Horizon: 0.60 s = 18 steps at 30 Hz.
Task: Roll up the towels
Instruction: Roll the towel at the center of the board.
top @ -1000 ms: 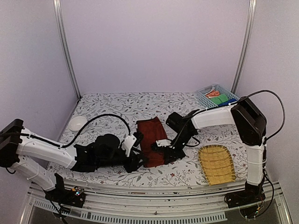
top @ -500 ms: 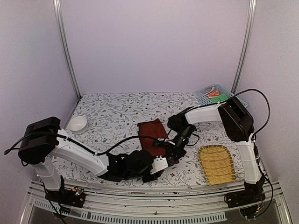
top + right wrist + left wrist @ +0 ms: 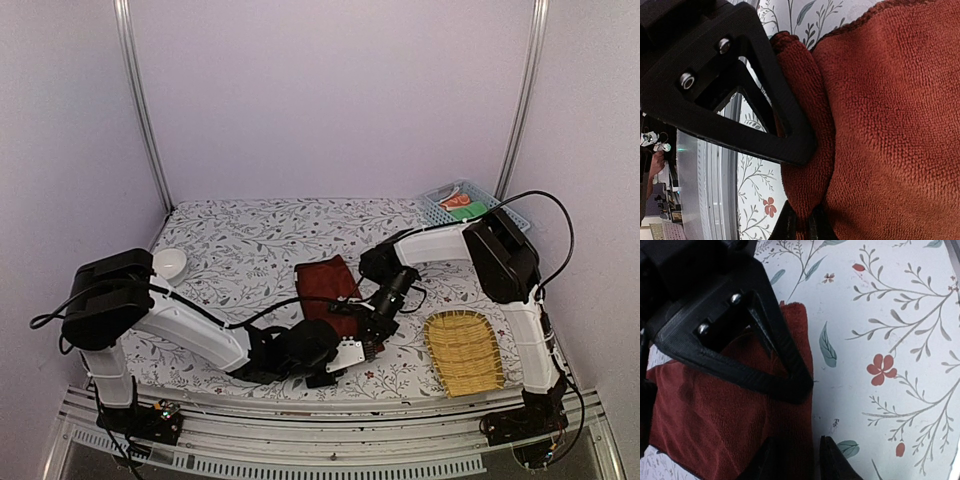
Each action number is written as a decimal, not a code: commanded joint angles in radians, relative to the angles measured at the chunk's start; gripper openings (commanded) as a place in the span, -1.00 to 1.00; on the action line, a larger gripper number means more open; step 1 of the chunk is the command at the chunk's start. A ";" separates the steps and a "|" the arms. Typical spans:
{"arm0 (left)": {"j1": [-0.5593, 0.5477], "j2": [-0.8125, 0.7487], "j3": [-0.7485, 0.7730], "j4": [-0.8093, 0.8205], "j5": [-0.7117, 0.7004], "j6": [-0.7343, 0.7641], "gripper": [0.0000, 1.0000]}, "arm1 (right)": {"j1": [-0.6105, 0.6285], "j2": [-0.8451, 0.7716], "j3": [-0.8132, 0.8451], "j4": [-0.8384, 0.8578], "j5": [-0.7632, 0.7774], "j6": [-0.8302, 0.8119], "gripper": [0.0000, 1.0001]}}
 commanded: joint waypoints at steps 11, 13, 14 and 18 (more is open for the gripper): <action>0.039 0.013 0.086 -0.196 0.095 -0.094 -0.95 | -0.065 -0.068 0.036 -0.101 -0.040 -0.085 -0.15; 0.065 0.011 0.119 -0.263 0.188 -0.147 -0.97 | -0.112 -0.134 0.055 -0.124 -0.081 -0.110 0.02; 0.082 0.016 0.142 -0.305 0.247 -0.178 -1.00 | -0.137 -0.175 0.062 -0.129 -0.098 -0.115 0.03; 0.148 0.038 0.185 -0.360 0.475 -0.296 -1.00 | -0.231 -0.308 0.053 -0.073 -0.149 -0.074 0.01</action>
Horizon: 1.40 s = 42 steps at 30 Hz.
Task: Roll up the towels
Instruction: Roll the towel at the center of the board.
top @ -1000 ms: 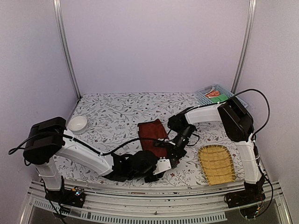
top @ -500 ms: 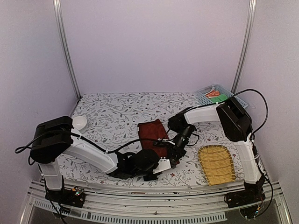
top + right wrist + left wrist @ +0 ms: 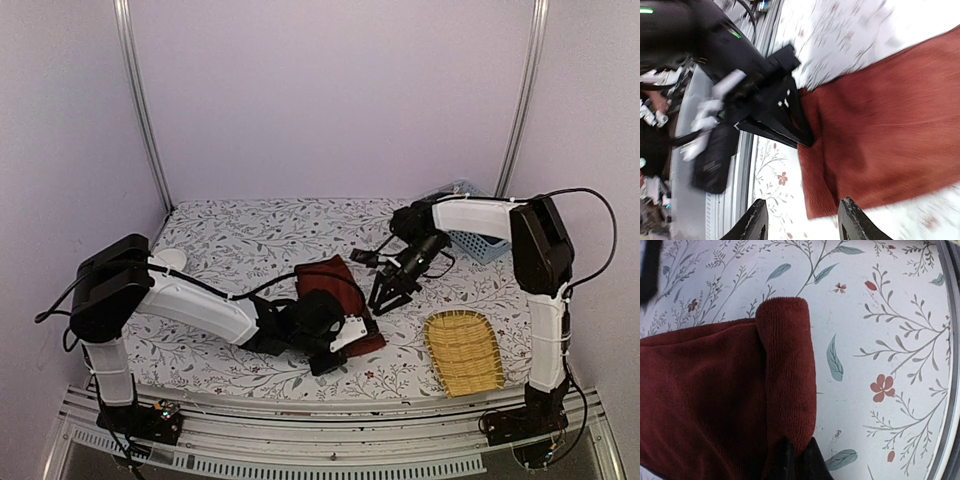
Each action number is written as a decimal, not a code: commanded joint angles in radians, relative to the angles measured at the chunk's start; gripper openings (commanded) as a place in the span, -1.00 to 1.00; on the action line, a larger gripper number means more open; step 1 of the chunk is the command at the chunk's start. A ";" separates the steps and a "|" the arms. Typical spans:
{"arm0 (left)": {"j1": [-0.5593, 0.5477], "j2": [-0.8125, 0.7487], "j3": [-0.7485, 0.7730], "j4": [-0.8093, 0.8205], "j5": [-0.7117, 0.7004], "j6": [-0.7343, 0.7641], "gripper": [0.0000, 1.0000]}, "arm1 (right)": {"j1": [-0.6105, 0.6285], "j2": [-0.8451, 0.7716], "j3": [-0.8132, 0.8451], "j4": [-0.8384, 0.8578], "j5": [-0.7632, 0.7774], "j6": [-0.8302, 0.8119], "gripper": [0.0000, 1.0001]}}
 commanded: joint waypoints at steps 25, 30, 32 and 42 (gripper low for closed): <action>0.360 0.335 0.238 -0.272 1.004 -0.577 -1.00 | 0.209 -0.522 -0.641 0.824 0.505 0.025 -0.10; 0.373 0.324 0.225 -0.258 0.992 -0.589 -1.00 | 0.263 -0.443 -0.645 0.896 0.563 -0.002 -0.09; 0.375 0.324 0.225 -0.252 0.993 -0.589 -1.00 | 0.270 -0.415 -0.643 0.914 0.578 -0.001 -0.09; 0.381 0.300 0.212 -0.222 0.973 -0.587 -0.91 | 0.276 -0.316 -0.638 0.906 0.559 0.003 -0.55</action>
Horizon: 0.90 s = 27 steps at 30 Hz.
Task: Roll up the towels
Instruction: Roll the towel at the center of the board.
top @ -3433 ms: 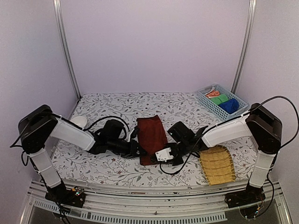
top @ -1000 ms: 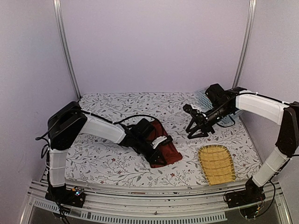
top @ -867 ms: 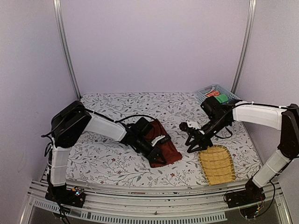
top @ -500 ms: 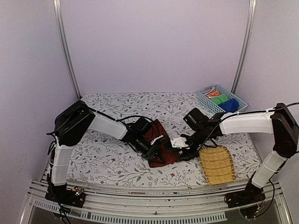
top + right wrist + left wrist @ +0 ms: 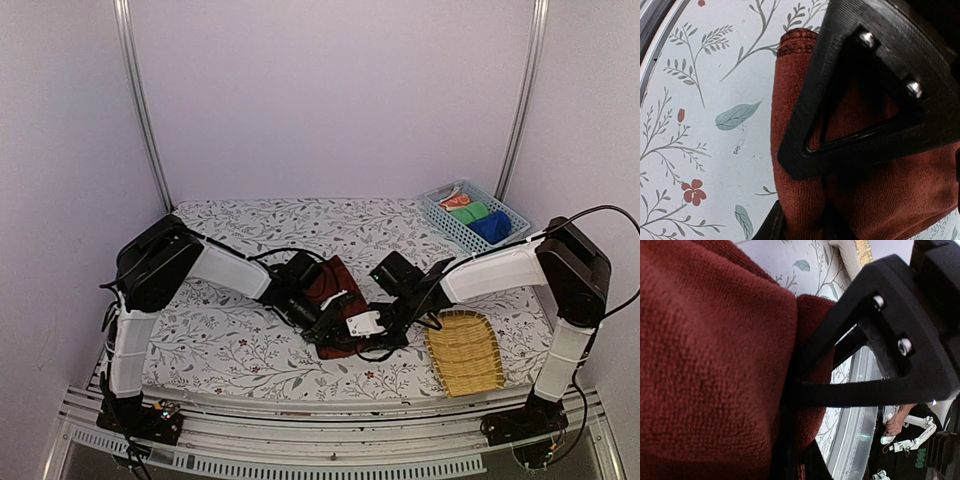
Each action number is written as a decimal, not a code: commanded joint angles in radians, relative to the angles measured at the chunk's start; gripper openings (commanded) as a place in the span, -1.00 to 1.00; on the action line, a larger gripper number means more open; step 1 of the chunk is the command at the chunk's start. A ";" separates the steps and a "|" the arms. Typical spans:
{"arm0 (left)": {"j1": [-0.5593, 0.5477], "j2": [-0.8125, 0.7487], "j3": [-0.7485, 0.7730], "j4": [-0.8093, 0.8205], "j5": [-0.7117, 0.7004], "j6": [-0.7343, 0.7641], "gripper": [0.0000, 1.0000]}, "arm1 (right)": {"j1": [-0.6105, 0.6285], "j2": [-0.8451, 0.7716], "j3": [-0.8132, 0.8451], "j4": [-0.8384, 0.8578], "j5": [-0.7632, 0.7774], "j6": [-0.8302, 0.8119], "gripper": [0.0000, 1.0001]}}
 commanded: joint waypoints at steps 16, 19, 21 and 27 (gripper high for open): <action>-0.164 -0.695 -0.594 0.360 -0.862 0.142 -0.24 | -0.132 0.371 0.423 -0.687 -0.429 -0.035 -0.82; -0.300 -0.733 -0.655 0.406 -1.081 0.279 -0.28 | -0.160 0.500 0.554 -0.817 -0.478 -0.040 -0.83; -0.353 -0.715 -0.645 0.405 -1.143 0.352 -0.28 | -0.168 0.584 0.620 -0.883 -0.496 -0.035 -0.83; -0.414 -0.522 -0.447 0.255 -1.170 0.558 -0.22 | -0.172 0.644 0.671 -0.949 -0.502 -0.039 -0.83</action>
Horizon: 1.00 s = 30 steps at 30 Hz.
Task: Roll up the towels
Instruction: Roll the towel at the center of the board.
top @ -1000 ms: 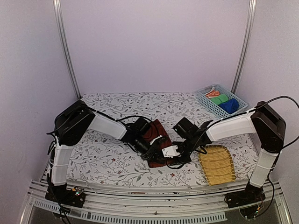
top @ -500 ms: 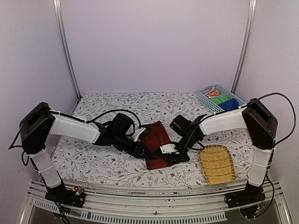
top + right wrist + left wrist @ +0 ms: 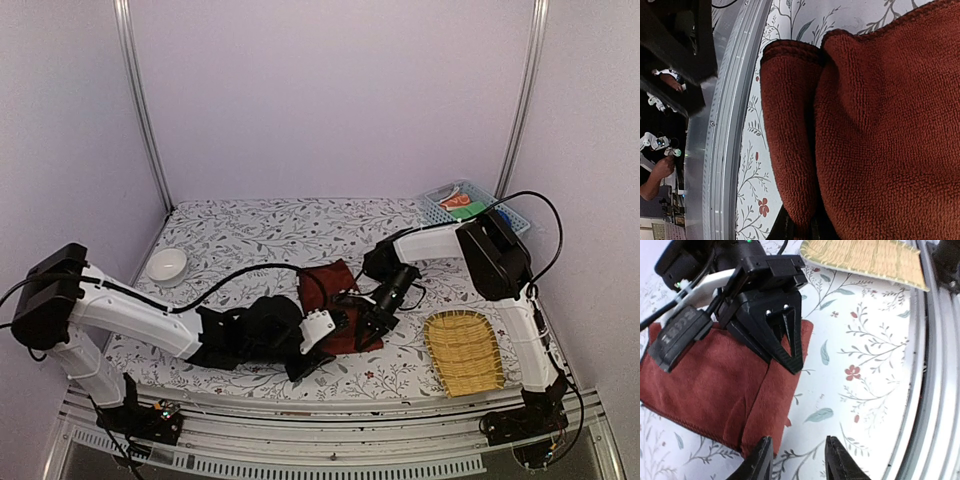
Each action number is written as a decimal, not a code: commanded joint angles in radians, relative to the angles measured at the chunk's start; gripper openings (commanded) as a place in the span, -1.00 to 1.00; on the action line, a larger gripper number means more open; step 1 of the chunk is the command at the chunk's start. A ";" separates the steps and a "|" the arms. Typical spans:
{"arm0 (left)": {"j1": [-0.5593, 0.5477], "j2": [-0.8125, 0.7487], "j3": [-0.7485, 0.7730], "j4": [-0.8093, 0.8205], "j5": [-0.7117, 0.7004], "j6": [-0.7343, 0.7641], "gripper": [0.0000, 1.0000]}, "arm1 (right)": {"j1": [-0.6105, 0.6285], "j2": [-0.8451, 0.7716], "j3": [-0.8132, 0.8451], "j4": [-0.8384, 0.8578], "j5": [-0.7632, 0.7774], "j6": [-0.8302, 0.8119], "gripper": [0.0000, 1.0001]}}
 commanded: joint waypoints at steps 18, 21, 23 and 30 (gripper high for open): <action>-0.038 0.367 0.315 -0.171 -0.180 0.472 -0.25 | 0.002 0.083 0.002 -0.046 0.114 0.035 -0.82; -0.040 0.396 0.320 -0.170 -0.242 0.477 -0.27 | 0.002 0.086 0.010 -0.053 0.113 0.032 -0.82; -0.044 0.423 0.321 -0.163 -0.302 0.478 -0.27 | 0.002 0.087 0.011 -0.056 0.116 0.031 -0.81; -0.065 0.310 0.238 -0.050 -0.268 0.525 -0.13 | 0.002 0.087 0.014 -0.056 0.117 0.032 -0.81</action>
